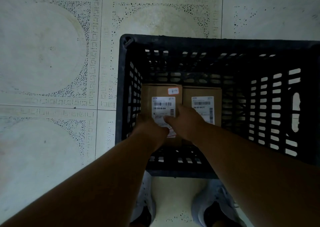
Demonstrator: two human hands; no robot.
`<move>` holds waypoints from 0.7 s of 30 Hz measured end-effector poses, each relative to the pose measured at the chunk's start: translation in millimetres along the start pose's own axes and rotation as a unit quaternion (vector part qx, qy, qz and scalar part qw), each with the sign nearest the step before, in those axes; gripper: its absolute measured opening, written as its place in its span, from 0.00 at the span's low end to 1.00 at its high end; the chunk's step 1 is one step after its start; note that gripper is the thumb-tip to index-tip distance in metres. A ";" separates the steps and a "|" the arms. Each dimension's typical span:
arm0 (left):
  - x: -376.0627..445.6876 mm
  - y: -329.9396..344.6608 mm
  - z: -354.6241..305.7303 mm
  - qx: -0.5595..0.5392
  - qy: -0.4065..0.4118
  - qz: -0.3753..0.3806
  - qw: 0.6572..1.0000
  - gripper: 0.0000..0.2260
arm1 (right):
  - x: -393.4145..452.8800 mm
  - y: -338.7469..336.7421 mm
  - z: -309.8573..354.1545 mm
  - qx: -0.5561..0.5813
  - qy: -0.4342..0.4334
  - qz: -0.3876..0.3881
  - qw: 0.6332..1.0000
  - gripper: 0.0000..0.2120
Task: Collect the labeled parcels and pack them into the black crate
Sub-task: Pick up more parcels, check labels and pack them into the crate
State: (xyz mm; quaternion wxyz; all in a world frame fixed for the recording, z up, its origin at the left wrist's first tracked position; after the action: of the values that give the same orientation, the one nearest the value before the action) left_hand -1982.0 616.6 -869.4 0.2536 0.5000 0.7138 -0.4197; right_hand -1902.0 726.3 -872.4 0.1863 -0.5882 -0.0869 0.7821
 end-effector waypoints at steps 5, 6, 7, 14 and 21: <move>-12.5 2.7 -16.4 0.011 -0.046 0.056 0.997 0.22 | -7.1 -3.2 1.6 -0.060 0.013 0.062 0.996 0.18; -21.1 0.8 -28.0 0.015 -0.056 0.075 0.996 0.19 | -14.2 -8.6 5.1 -0.075 0.010 0.056 0.996 0.17; -31.6 -3.0 -43.1 0.022 -0.055 0.085 0.995 0.17 | -24.3 -17.4 9.6 -0.088 0.002 0.034 0.996 0.17; -193.8 -99.1 -230.4 0.120 0.198 -0.086 0.969 0.11 | -225.4 -147.6 83.2 -0.018 -0.138 -0.217 0.966 0.18; -430.8 -168.0 -421.2 0.097 0.402 -0.147 0.898 0.15 | -526.7 -301.1 122.6 0.080 -0.186 -0.345 0.916 0.16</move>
State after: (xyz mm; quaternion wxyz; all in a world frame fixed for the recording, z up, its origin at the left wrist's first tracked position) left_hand -1953.4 735.2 -255.9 -0.1698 0.5378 0.7759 -0.2827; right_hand -1836.1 804.9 -262.0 0.4717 -0.3483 -0.2548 0.7689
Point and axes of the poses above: each hand's wrist, its own x-axis towards the middle knuckle, its own y-axis out of the palm, z = x × y, the point moved 8 cm from there along x, towards the middle knuckle, and after that the axes turned 12 degrees about y, right-handed, at the moved point
